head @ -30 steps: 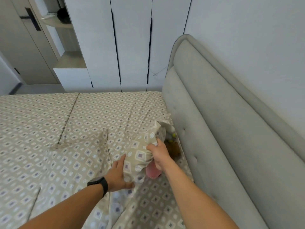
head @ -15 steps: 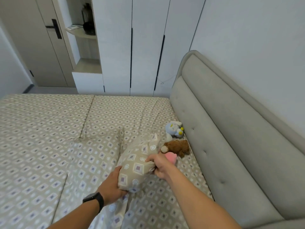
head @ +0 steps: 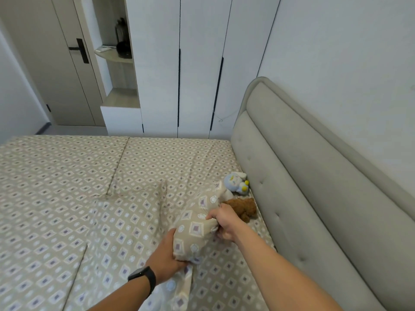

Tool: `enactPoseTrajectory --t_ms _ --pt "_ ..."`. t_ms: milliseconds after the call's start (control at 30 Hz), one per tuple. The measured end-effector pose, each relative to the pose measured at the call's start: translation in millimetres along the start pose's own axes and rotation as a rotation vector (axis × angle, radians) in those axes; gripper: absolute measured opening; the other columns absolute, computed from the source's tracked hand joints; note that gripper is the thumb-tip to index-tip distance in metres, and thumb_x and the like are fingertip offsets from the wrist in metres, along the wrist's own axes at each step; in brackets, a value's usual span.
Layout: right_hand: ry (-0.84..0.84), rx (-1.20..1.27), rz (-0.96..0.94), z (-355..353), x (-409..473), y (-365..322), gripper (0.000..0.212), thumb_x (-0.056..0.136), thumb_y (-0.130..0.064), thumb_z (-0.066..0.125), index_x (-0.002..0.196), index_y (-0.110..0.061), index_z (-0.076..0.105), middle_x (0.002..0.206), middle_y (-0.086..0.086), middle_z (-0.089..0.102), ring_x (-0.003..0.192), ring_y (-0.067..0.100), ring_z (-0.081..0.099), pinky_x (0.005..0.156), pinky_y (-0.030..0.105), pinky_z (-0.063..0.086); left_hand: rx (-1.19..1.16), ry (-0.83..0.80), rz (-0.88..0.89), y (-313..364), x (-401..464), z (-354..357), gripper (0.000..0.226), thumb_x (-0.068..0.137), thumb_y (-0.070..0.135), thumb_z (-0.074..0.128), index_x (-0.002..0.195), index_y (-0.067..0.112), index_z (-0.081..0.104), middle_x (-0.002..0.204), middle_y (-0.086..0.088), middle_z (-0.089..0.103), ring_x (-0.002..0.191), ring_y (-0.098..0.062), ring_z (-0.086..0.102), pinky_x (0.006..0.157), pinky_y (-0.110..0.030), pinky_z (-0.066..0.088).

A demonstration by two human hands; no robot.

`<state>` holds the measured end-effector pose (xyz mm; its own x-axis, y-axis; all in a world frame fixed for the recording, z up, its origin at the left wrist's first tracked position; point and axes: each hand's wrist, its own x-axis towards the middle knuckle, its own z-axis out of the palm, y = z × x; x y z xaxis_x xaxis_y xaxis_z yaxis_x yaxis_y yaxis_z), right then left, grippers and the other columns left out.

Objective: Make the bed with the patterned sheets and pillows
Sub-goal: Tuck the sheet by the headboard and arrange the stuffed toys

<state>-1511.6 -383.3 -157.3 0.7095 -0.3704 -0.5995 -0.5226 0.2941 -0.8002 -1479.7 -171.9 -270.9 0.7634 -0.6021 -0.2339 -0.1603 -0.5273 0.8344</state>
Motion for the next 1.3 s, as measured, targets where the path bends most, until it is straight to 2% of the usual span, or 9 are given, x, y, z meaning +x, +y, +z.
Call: enactPoseTrajectory --t_ms 233,367,533,667,767,867,1000,1167,1300 --pt "-0.035 -0.115 -0.111 -59.9 44.9 -58.2 0.029 0.077 0.005 0.063 0.100 -0.010 0.057 0.097 0.015 0.063 0.088 0.031 0.063 0.066 0.035 0.050 0.044 0.118 0.011 47.7 73.5 35.1 0.106 0.054 0.045 0.088 0.143 0.045 0.029 0.127 0.014 0.054 0.113 -0.007 0.058 0.092 -0.040 0.055" --pt "0.011 -0.140 -0.241 -112.2 92.1 -132.4 0.031 0.075 0.004 0.062 0.102 -0.011 0.063 0.100 0.015 0.070 0.084 0.029 0.065 0.057 0.028 0.049 0.078 0.147 0.048 117.6 162.4 33.9 0.109 0.053 0.045 0.085 0.144 0.045 0.025 0.131 0.008 0.050 0.116 -0.016 0.057 0.094 -0.045 0.053" --pt "0.077 -0.148 -0.396 -178.7 149.3 -238.8 0.039 0.081 0.005 0.063 0.113 -0.017 0.064 0.102 0.005 0.070 0.090 0.024 0.066 0.066 0.028 0.050 0.098 0.195 0.116 206.5 292.5 31.5 0.112 0.061 0.051 0.084 0.152 0.040 0.021 0.145 0.001 0.045 0.130 -0.022 0.050 0.106 -0.048 0.047" --pt "0.337 -0.205 -0.409 -239.1 214.5 -279.7 0.050 0.083 -0.022 0.059 0.132 -0.022 0.054 0.117 0.002 0.065 0.097 0.028 0.065 0.078 0.045 0.060 0.111 0.151 0.057 246.9 379.3 31.8 0.119 0.064 0.053 0.085 0.156 0.044 0.010 0.156 -0.001 0.039 0.138 -0.026 0.046 0.110 -0.048 0.045" --pt "0.270 -0.295 -0.026 -284.2 261.2 -235.4 0.062 0.096 -0.036 0.052 0.153 -0.018 0.035 0.118 0.011 0.061 0.071 0.030 0.060 0.049 0.036 0.053 0.122 0.061 -0.053 242.6 383.6 55.8 0.093 0.089 0.029 0.072 0.161 0.028 0.013 0.162 -0.008 0.031 0.141 -0.030 0.042 0.109 -0.038 0.042" --pt "0.044 -0.415 0.298 -295.9 269.9 -128.4 0.060 0.105 -0.039 0.036 0.157 -0.011 0.023 0.135 0.017 0.056 0.079 0.034 0.065 0.061 0.041 0.050 0.278 -0.171 -0.116 188.9 333.7 89.0 0.067 0.097 0.028 0.060 0.157 0.021 0.030 0.156 -0.006 0.041 0.138 -0.025 0.045 0.109 -0.032 0.038" --pt "-0.169 -0.440 0.619 -285.8 275.4 19.3 0.025 0.090 -0.038 0.042 0.107 -0.020 0.047 0.091 0.002 0.055 0.058 0.020 0.064 0.059 0.034 0.043 0.522 -0.570 -0.412 73.0 264.8 117.1 0.059 0.101 0.034 0.054 0.155 0.025 0.034 0.157 -0.003 0.037 0.139 -0.023 0.044 0.110 -0.032 0.040" --pt "-0.192 -0.476 0.660 -259.9 263.9 88.7 0.039 0.105 -0.035 0.041 0.139 -0.015 0.039 0.130 0.006 0.058 0.095 0.022 0.067 0.068 0.037 0.054 0.486 -0.582 -0.605 -1.3 230.4 132.4 0.060 0.096 0.039 0.057 0.152 0.028 0.039 0.151 -0.002 0.046 0.133 -0.021 0.050 0.106 -0.032 0.044" --pt "-0.028 -0.598 0.527 -238.9 286.5 105.2 0.009 0.094 -0.021 0.049 0.098 -0.016 0.056 0.092 0.003 0.058 0.073 0.020 0.056 0.060 0.029 0.042 0.426 -0.521 -0.596 -27.2 241.5 151.9 0.067 0.090 0.040 0.060 0.152 0.031 0.035 0.148 -0.001 0.045 0.127 -0.018 0.053 0.105 -0.031 0.045"
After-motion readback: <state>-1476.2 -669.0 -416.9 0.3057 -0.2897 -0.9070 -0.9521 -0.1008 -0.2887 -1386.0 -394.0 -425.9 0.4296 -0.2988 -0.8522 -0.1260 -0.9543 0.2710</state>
